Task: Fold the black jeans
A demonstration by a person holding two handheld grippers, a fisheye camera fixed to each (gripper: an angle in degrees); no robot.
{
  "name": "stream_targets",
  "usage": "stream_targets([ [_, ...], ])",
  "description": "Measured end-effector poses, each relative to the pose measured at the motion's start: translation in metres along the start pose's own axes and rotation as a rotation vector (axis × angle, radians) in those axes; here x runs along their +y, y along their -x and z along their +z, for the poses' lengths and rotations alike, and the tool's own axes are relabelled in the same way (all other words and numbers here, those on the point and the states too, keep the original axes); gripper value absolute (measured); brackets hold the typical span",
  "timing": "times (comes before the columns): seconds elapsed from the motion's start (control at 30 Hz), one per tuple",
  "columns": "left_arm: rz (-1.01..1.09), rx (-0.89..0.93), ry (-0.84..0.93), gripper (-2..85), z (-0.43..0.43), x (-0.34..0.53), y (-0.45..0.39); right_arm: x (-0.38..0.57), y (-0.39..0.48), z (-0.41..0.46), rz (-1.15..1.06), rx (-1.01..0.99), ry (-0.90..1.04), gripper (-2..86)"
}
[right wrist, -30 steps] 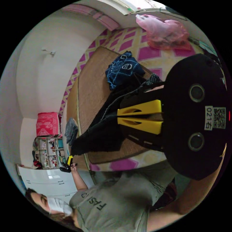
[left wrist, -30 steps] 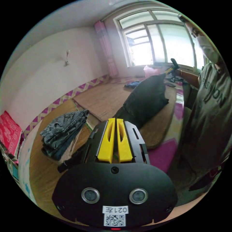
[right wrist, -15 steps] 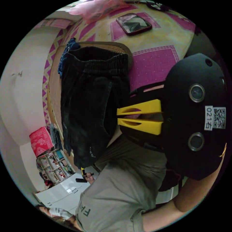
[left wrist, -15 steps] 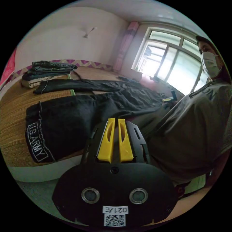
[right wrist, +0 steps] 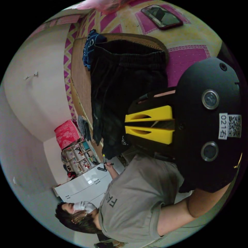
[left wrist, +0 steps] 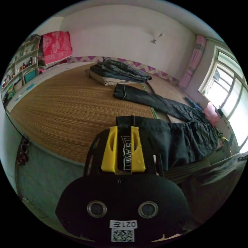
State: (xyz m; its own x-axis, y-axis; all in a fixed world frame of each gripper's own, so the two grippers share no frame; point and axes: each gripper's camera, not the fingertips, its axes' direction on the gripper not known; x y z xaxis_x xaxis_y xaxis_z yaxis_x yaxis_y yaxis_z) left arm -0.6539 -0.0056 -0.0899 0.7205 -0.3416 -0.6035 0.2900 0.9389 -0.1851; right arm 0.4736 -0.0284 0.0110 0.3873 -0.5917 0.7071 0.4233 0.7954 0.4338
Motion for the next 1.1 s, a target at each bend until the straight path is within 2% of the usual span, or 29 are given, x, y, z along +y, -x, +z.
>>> stream_targets([
  [0.13, -0.051, 0.104, -0.052, -0.5, -0.025, -0.032, 0.024, -0.007, 0.009, 0.015, -0.013, -0.003, 0.023, 0.1],
  [0.23, 0.015, 0.071, -0.019, -0.8, -0.035, -0.070, 0.026, -0.023, 0.013, 0.024, -0.026, 0.018, 0.035, -0.1],
  [0.33, 0.027, 0.060, 0.071, -0.9, -0.025, -0.095, 0.035, -0.040, 0.015, 0.035, -0.033, 0.014, 0.028, 0.0],
  [0.43, -0.034, 0.048, 0.253, -0.8, 0.007, -0.094, 0.054, -0.051, 0.017, 0.057, -0.035, 0.030, 0.078, 0.5],
  [0.6, -0.117, 0.149, 0.129, -0.8, -0.016, -0.077, 0.075, -0.034, 0.009, 0.101, 0.053, 0.193, 0.227, 3.1],
  [0.73, -0.140, 0.150, 0.019, -0.9, -0.044, -0.063, 0.083, -0.012, 0.014, 0.103, 0.104, 0.252, 0.157, 0.6],
  [0.8, -0.204, 0.092, -0.091, -0.9, -0.070, -0.051, 0.092, -0.008, 0.037, 0.112, 0.044, 0.376, 0.150, -0.2],
  [0.9, -0.217, 0.145, -0.192, -0.6, -0.098, -0.039, 0.092, -0.005, 0.070, 0.131, -0.050, 0.574, 0.163, -0.4],
  [1.0, -0.151, 0.085, -0.158, 0.6, -0.117, -0.036, 0.065, -0.003, 0.079, 0.137, 0.079, 0.641, 0.116, -0.5],
  [1.1, -0.083, 0.019, -0.113, 5.2, -0.130, -0.030, 0.032, -0.005, 0.093, 0.148, 0.058, 0.755, 0.161, -0.5],
])
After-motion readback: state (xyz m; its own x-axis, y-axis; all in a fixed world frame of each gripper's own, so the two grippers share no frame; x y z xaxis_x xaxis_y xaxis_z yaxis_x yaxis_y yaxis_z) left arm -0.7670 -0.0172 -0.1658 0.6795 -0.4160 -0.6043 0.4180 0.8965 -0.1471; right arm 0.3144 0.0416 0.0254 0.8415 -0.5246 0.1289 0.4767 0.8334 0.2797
